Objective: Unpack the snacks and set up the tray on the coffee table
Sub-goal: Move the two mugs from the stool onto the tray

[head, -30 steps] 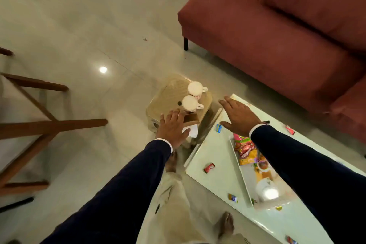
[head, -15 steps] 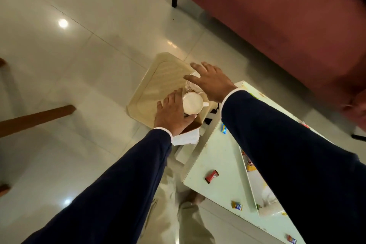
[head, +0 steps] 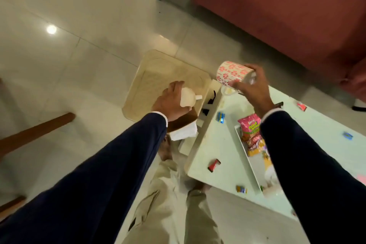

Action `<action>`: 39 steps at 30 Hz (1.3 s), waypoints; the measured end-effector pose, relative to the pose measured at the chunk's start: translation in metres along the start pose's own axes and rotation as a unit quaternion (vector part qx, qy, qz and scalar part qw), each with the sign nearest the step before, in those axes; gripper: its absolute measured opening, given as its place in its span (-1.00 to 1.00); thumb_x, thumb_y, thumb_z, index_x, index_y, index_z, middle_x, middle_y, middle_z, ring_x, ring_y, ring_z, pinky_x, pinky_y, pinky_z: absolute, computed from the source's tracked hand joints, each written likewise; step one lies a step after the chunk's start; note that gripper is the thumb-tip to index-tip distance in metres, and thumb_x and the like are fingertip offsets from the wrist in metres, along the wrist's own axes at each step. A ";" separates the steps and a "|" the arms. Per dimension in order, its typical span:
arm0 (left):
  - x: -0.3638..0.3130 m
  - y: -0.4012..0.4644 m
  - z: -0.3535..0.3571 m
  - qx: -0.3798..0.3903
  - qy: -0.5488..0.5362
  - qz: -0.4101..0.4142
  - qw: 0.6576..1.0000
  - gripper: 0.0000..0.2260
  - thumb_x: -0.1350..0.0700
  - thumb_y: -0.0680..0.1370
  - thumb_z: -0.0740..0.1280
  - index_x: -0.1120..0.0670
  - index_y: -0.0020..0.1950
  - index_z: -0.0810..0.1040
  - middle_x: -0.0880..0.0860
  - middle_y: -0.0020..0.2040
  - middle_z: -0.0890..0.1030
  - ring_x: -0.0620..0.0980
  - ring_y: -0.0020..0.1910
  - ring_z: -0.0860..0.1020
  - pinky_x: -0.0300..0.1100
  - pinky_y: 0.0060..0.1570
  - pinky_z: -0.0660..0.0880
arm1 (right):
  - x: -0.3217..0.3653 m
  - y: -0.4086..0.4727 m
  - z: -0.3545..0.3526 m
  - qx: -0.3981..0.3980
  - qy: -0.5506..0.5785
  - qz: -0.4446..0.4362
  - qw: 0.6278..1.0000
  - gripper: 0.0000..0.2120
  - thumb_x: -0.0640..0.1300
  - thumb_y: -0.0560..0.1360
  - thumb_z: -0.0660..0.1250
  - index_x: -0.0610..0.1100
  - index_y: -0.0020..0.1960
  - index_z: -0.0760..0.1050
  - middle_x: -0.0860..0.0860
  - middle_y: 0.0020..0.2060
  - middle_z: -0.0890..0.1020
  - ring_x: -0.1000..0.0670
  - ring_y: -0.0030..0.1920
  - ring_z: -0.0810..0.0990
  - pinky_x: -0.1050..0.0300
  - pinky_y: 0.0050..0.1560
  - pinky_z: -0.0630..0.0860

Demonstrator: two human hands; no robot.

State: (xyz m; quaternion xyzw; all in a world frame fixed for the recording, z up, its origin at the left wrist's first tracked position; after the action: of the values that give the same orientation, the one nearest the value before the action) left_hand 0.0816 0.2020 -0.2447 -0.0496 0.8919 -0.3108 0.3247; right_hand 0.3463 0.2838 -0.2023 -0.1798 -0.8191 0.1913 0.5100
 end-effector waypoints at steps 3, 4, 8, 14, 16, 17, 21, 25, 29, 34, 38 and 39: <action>-0.005 0.009 0.003 0.044 0.023 -0.006 0.999 -0.18 -0.04 0.46 0.55 0.00 0.60 0.16 0.09 0.56 0.28 0.23 0.41 0.44 0.23 0.32 0.49 | -0.044 -0.060 -0.047 -0.009 0.213 0.132 0.968 -0.43 -0.18 0.37 0.58 0.02 0.30 0.44 -0.14 0.27 0.61 -0.21 0.15 0.69 -0.06 -0.08 0.68; -0.006 0.012 0.004 0.050 0.032 -0.012 0.998 -0.18 -0.05 0.46 0.55 0.00 0.59 0.17 0.09 0.54 0.30 0.23 0.39 0.45 0.21 0.30 0.50 | -0.058 -0.083 -0.056 -0.016 0.238 0.160 0.958 -0.47 -0.20 0.40 0.55 0.02 0.29 0.45 -0.14 0.26 0.62 -0.22 0.13 0.70 -0.03 -0.12 0.67; -0.010 0.024 0.008 0.046 0.094 -0.031 0.994 -0.22 -0.14 0.43 0.56 0.03 0.51 0.24 0.11 0.42 0.39 0.24 0.25 0.56 0.14 0.14 0.57 | -0.101 -0.167 -0.063 -0.056 0.280 0.225 0.932 -0.50 -0.19 0.35 0.53 0.13 0.21 0.51 -0.01 0.20 0.66 -0.24 0.20 0.65 0.01 -0.12 0.67; -0.019 0.028 -0.002 0.034 0.134 -0.032 0.990 -0.28 -0.18 0.36 0.57 0.03 0.38 0.33 0.11 0.20 0.54 0.21 0.11 0.61 0.09 0.06 0.58 | -0.117 -0.248 -0.037 -0.073 0.316 0.252 0.912 -0.45 -0.14 0.26 0.59 0.15 0.18 0.54 -0.11 0.24 0.62 -0.18 0.14 0.69 0.02 -0.08 0.66; -0.020 0.025 -0.014 0.018 0.087 -0.046 0.995 -0.30 -0.16 0.34 0.59 0.02 0.35 0.36 0.08 0.17 0.55 0.17 0.10 0.59 0.06 0.09 0.57 | -0.118 -0.271 -0.034 -0.071 0.297 0.257 0.917 -0.36 -0.08 0.16 0.67 0.18 0.18 0.54 -0.06 0.22 0.62 -0.14 0.13 0.69 0.01 -0.08 0.66; -0.021 0.021 -0.022 0.005 0.048 -0.053 0.997 -0.32 -0.14 0.34 0.59 0.02 0.34 0.37 0.07 0.16 0.55 0.15 0.10 0.57 0.04 0.09 0.56 | -0.119 -0.283 -0.035 -0.067 0.291 0.262 0.918 -0.31 -0.06 0.12 0.69 0.17 0.19 0.54 -0.06 0.21 0.62 -0.14 0.13 0.69 -0.01 -0.07 0.67; -0.039 -0.008 -0.044 -0.027 -0.095 -0.037 0.994 -0.44 -0.08 0.36 0.58 -0.07 0.24 0.39 -0.02 0.11 0.56 0.06 0.04 0.57 -0.13 -0.09 0.52 | -0.122 -0.326 -0.048 -0.071 0.299 0.289 0.906 -0.36 -0.12 0.21 0.67 0.12 0.22 0.52 -0.11 0.24 0.61 -0.21 0.18 0.66 -0.16 0.05 0.67; -0.069 -0.047 -0.033 0.025 -0.150 -0.016 0.988 -0.46 -0.08 0.41 0.57 -0.06 0.30 0.42 0.01 0.14 0.61 0.03 0.04 0.62 -0.07 -0.09 0.62 | -0.127 -0.344 -0.075 -0.110 0.311 0.291 0.898 -0.52 -0.27 0.42 0.53 0.08 0.22 0.49 -0.15 0.28 0.57 -0.22 0.18 0.63 -0.16 0.05 0.67; -0.105 -0.077 0.007 0.077 -0.113 0.023 0.990 -0.48 -0.03 0.40 0.60 -0.10 0.25 0.43 -0.07 0.06 0.61 0.04 0.03 0.63 -0.13 -0.15 0.57 | -0.136 -0.347 -0.108 -0.153 0.326 0.280 0.890 -0.54 -0.32 0.46 0.48 0.02 0.26 0.46 -0.19 0.33 0.53 -0.24 0.18 0.61 -0.10 -0.03 0.66; -0.150 -0.096 0.072 0.125 -0.047 0.066 0.989 -0.38 -0.07 0.36 0.62 -0.08 0.32 0.41 -0.02 0.18 0.60 0.06 0.11 0.58 -0.10 -0.01 0.53 | -0.163 -0.343 -0.148 -0.178 0.351 0.269 0.879 -0.43 -0.32 0.45 0.49 -0.06 0.38 0.39 -0.20 0.38 0.47 -0.28 0.26 0.57 -0.16 0.03 0.65; -0.181 -0.102 0.125 0.139 0.005 0.079 0.987 -0.37 -0.08 0.35 0.63 -0.10 0.30 0.38 -0.05 0.17 0.54 0.03 0.11 0.52 -0.13 0.04 0.43 | -0.199 -0.337 -0.174 -0.174 0.349 0.280 0.878 -0.40 -0.32 0.43 0.51 -0.05 0.39 0.40 -0.18 0.40 0.44 -0.28 0.29 0.54 -0.16 0.05 0.65; -0.189 -0.103 0.138 0.141 0.015 0.079 0.987 -0.39 -0.09 0.34 0.64 -0.14 0.25 0.37 -0.05 0.17 0.53 0.02 0.10 0.52 -0.14 0.03 0.42 | -0.211 -0.334 -0.182 -0.171 0.343 0.284 0.879 -0.40 -0.32 0.42 0.53 -0.04 0.38 0.41 -0.18 0.39 0.45 -0.28 0.28 0.55 -0.15 0.04 0.65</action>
State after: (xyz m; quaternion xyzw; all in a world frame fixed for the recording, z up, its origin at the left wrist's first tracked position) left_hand 0.3027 0.1024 -0.1632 0.0718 0.8452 -0.4074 0.3382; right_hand 0.5654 -0.0835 -0.1242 -0.5435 -0.5265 0.1108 0.6443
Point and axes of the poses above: each hand's wrist, its own y-axis towards the middle knuckle, its own z-axis out of the palm, x = y × z, the point moved 1 cm from there along y, towards the middle knuckle
